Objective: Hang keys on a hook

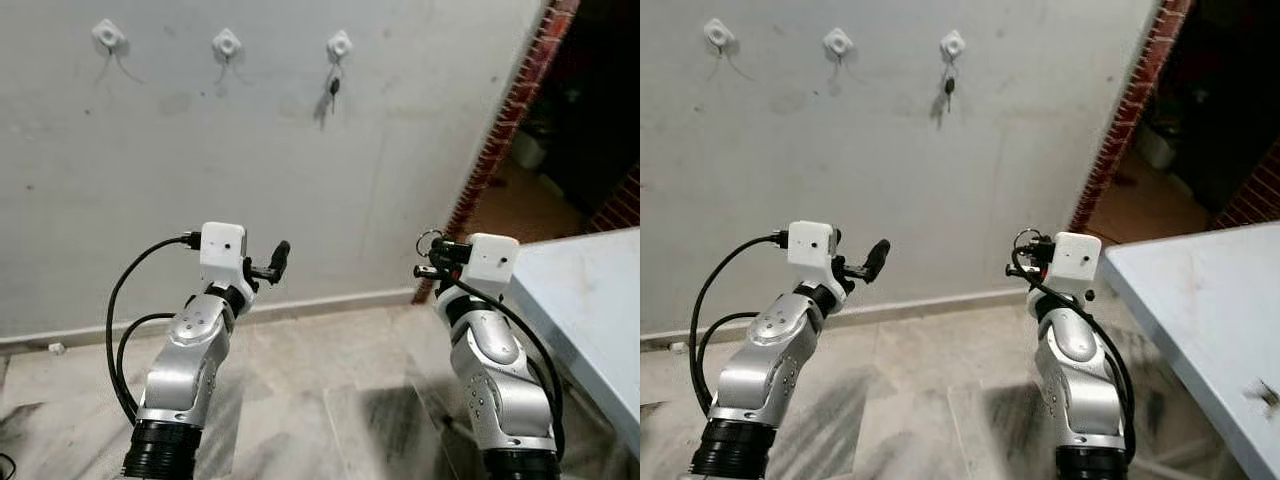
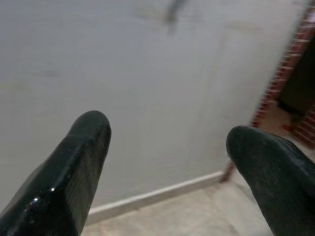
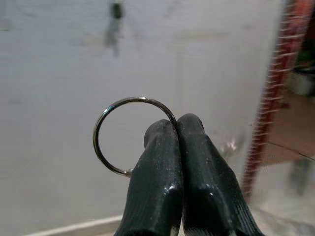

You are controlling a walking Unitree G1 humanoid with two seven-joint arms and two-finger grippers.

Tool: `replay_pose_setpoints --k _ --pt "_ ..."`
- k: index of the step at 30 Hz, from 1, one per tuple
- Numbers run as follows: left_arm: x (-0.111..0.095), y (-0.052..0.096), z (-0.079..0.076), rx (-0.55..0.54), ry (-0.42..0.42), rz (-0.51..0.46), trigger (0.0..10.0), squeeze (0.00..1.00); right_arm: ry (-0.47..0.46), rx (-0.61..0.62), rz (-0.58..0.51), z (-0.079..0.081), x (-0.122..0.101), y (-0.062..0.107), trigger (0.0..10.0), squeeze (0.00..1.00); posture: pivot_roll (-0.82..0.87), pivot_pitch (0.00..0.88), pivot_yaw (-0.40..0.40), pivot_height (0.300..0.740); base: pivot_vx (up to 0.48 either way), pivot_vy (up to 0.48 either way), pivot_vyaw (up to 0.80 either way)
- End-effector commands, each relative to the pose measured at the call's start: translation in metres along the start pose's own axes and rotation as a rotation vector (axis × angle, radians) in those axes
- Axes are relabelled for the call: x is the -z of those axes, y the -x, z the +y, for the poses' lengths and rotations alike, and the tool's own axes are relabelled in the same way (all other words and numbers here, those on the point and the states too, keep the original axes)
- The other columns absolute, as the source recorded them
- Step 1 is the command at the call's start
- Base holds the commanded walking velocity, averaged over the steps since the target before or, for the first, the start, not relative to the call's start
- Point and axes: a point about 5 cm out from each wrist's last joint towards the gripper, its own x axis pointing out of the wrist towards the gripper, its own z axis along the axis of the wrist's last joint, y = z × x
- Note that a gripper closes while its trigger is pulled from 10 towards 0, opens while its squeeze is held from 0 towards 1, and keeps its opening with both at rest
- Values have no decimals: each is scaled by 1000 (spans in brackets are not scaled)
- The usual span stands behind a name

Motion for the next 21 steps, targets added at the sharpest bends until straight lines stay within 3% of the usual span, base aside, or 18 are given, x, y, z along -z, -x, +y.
replay_pose_setpoints --k 1,17,21 --pt "-6 -2 -2 11 -6 -17 10000 0 9 -11 -13 1 -4 -2 10000 0 72 0 -94 740 469 0 0" --pt "-6 -3 -2 8 0 -19 10000 0 15 -26 -13 4 -3 -5 10000 0 78 0 -95 740 454 0 0" --pt "-6 -3 -2 5 7 -17 10000 0 13 -26 -12 3 -2 -5 10000 0 80 0 -95 740 330 347 0"
